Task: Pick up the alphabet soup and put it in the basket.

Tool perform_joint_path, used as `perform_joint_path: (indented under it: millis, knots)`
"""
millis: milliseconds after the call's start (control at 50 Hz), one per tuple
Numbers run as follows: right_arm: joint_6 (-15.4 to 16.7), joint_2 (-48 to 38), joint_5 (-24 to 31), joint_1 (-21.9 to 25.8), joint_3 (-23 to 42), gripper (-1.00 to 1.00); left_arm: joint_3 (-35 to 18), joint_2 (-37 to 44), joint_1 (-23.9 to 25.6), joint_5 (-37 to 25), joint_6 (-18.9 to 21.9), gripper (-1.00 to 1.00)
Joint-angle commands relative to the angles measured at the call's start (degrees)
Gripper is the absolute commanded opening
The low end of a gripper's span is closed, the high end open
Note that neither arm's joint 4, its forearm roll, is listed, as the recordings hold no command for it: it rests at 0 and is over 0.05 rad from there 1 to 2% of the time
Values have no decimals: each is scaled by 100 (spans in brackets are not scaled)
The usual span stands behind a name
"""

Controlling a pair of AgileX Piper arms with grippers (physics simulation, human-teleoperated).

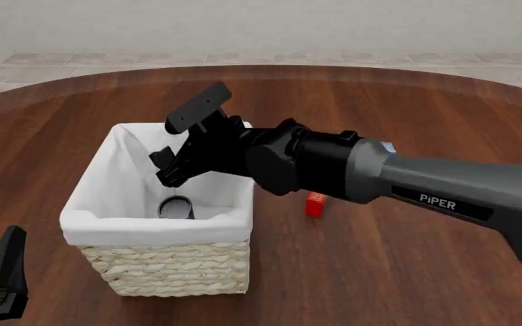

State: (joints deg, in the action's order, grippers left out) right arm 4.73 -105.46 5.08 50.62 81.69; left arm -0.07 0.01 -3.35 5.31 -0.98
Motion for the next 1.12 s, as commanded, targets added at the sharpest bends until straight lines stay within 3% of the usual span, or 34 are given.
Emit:
perform_joint_path:
  millis: [20, 1120]
  knots:
    - [13, 204, 12, -27, -87, 100, -2, 0, 36, -61, 79, 100]
    - [-442, 1255, -412, 75, -1006, 100, -2, 0, 67, -74, 127, 100]
